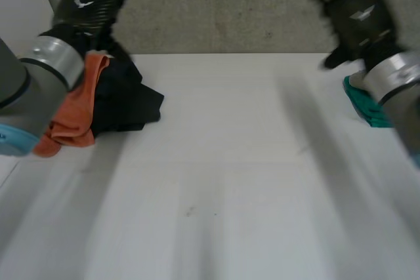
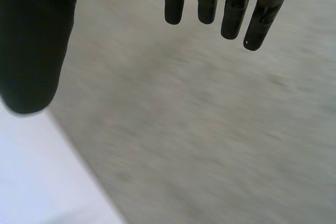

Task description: Fold the laundry.

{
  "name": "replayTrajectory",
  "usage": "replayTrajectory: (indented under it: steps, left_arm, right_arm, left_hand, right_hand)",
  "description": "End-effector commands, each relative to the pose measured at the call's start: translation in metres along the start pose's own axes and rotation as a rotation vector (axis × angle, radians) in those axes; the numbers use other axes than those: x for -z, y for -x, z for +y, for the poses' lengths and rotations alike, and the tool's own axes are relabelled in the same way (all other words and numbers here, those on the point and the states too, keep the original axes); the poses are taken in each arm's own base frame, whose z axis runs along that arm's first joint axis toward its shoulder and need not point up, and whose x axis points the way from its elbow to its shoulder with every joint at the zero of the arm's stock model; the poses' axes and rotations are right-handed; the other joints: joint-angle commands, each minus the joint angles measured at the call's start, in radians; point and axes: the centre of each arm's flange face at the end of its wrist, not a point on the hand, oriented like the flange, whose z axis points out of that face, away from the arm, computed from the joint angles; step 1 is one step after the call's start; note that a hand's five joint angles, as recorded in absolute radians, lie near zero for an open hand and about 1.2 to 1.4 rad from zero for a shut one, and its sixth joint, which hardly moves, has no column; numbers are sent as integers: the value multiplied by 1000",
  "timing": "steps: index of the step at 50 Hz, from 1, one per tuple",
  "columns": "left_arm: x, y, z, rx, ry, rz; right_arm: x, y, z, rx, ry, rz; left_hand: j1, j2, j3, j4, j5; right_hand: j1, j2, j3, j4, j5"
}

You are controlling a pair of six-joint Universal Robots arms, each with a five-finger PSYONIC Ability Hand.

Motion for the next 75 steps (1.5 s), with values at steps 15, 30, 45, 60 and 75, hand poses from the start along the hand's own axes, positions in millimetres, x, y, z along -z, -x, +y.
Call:
replayTrajectory:
  steps: [15, 30, 45, 60, 75]
  left_arm:
    - [-50, 156, 214, -337, 364, -198]
    - [-57, 94, 124, -297, 215, -230]
    - [46, -120, -9, 492, 74, 323]
    - [56, -153, 23, 488, 186, 379]
    - [47, -73, 48, -58, 186, 162]
  right_arm:
    - [82, 111, 27, -74, 175, -353]
    - [81, 105, 31, -71, 185, -333]
    - [53, 42, 34, -12, 220, -40]
    - [49, 28, 36, -10, 266, -11]
    - [86, 52, 21, -122, 585, -335]
  left_hand:
    - [529, 529, 529, 531, 528]
    - [1179, 1179, 1179, 1181, 1178]
    - [1179, 1179, 1179, 1181, 1178]
    - [2, 2, 2, 4, 1]
    - [20, 20, 19, 22, 18]
  right_hand:
    - [-32, -49, -36, -61, -64]
    - [-32, -49, -36, -61, -64]
    - [-32, -49, -36, -61, -64]
    - [-32, -49, -36, -61, -64]
    - [-32, -49, -36, -61, -64]
